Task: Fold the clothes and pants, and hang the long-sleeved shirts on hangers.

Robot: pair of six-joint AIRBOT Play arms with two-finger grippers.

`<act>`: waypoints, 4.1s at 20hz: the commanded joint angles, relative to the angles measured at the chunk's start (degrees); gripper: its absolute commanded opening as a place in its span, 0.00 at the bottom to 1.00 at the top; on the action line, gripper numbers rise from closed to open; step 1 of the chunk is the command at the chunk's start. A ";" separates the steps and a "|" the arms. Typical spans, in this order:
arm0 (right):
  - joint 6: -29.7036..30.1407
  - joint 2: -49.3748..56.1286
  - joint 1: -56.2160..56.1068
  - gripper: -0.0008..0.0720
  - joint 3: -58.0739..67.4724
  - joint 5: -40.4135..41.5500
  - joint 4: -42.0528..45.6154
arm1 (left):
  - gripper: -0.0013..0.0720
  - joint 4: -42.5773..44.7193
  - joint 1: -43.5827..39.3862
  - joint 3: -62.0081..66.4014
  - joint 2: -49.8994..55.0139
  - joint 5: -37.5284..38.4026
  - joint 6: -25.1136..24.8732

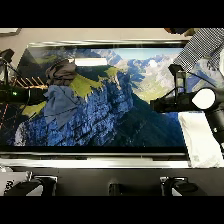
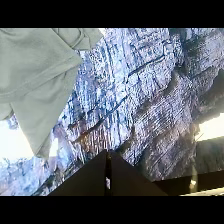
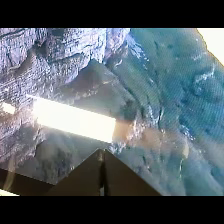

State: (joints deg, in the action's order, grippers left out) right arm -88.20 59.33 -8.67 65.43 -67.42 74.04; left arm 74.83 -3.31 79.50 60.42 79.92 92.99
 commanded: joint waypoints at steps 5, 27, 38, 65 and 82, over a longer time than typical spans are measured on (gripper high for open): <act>-0.02 0.02 -0.04 0.06 0.07 0.00 -0.02 | 0.04 0.02 0.02 -0.02 0.04 -0.02 -0.02; -0.02 0.02 -0.07 0.06 0.07 0.44 0.02 | 0.16 0.02 0.02 -0.04 0.17 0.04 3.04; -0.04 0.02 -0.07 0.06 0.07 -2.12 -0.09 | 0.95 21.88 0.15 3.08 26.03 -17.81 8.22; -11.45 -11.02 -0.04 0.13 0.07 -18.25 30.88 | 0.04 -22.05 -33.42 10.80 36.87 -29.03 9.79; -22.84 2.27 0.42 0.22 6.34 -12.33 23.39 | 0.62 -25.90 -9.57 10.78 23.50 -4.48 -4.07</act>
State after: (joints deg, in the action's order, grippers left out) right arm -110.04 56.10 -8.60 67.88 -81.62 101.49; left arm 41.28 -21.32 90.32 91.64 65.36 90.15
